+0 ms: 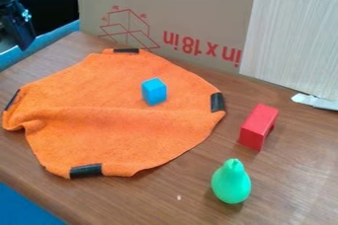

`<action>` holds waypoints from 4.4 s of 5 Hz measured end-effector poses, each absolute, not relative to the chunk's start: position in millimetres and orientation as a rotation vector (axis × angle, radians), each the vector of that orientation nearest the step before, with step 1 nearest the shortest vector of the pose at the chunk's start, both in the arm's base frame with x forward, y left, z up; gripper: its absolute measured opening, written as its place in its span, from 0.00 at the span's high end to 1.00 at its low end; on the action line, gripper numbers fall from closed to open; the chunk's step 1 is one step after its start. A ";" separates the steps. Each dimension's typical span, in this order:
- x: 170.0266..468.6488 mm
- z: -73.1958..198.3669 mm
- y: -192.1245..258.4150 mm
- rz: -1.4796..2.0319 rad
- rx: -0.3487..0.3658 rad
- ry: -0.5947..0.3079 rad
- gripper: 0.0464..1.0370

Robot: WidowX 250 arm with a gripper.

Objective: Put the blue figure on the top edge of the cloth

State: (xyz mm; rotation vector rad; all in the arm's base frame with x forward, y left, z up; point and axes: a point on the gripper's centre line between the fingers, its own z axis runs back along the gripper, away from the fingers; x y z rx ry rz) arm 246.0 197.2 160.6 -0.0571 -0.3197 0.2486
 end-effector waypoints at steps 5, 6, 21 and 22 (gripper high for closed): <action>303.1 88.9 107.3 0.043 -0.056 -0.231 0.04; 332.0 80.6 87.0 -0.108 -0.094 -0.082 0.04; 240.4 104.5 -49.3 -0.493 -0.137 -0.252 0.53; 229.0 88.9 -57.7 -0.516 -0.110 -0.229 0.53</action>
